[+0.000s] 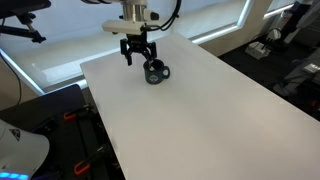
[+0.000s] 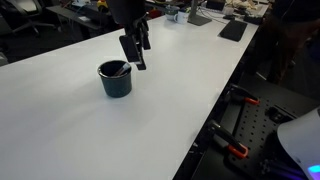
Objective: Put the marker on the table
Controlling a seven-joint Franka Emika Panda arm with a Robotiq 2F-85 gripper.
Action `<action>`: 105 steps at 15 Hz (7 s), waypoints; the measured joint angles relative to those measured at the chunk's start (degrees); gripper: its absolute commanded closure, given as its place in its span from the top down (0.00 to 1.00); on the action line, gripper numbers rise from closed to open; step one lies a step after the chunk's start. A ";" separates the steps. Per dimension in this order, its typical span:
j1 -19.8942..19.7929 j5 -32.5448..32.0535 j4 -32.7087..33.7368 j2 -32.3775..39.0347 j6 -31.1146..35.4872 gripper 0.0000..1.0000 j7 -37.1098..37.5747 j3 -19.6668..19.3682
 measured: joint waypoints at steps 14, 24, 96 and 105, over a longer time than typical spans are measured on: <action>2.98 -18.87 -3.43 1.41 16.24 1.00 14.29 -2.63; 2.48 -22.62 -5.33 4.05 27.81 1.00 13.39 -6.88; -41.98 -1.68 -14.15 11.26 57.65 0.34 3.84 29.37; -45.10 -1.77 -14.96 11.81 57.48 0.92 3.83 32.52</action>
